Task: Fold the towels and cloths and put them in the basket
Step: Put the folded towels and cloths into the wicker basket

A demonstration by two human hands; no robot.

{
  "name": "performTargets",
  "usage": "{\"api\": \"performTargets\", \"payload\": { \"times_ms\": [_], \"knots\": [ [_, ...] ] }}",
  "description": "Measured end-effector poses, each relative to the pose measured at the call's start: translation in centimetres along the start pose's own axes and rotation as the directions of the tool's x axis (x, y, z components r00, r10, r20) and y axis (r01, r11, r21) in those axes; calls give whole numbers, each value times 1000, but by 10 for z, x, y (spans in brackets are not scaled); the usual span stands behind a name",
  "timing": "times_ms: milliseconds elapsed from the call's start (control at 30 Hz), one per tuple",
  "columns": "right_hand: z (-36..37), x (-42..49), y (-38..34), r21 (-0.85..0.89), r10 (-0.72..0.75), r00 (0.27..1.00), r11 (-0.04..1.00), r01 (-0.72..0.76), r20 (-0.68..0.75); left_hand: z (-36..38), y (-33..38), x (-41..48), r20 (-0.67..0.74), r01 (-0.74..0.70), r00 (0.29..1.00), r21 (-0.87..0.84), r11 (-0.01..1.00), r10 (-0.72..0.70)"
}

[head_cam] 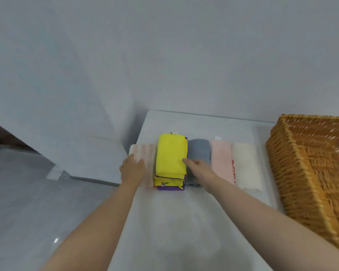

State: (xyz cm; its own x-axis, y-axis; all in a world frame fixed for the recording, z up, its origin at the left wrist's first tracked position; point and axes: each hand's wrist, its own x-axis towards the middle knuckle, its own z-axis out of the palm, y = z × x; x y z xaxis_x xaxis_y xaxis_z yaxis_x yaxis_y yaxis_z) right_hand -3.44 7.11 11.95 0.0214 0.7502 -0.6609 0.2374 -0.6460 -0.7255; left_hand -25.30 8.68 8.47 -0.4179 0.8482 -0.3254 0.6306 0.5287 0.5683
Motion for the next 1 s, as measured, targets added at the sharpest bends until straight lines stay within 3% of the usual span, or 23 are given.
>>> {"api": "performTargets", "payload": {
  "times_ms": [233, 333, 500, 733, 1000],
  "knots": [
    [26, 34, -8, 91, 89, 995, 992, -86, -39, 0, -23, 33, 144, 63, 988, 3, 998, -63],
    [28, 43, -8, 50, 132, 991, 990, -130, -34, -3, -28, 40, 215, 113, 972, -76, 991, -94],
    [26, 53, -12, 118, 199, 978, 972, -205, 58, -13, -35, 56, 367, 321, 905, -261, 911, -214],
    [31, 52, -18, 165, 285, 951, 939, -303, 123, -15, -30, 58, 396, 285, 903, -269, 920, -164],
    [32, 57, -16, 88, 330, 941, 938, -336, 77, -32, -22, 52, 602, 490, 777, -394, 777, -185]
  ]
}}
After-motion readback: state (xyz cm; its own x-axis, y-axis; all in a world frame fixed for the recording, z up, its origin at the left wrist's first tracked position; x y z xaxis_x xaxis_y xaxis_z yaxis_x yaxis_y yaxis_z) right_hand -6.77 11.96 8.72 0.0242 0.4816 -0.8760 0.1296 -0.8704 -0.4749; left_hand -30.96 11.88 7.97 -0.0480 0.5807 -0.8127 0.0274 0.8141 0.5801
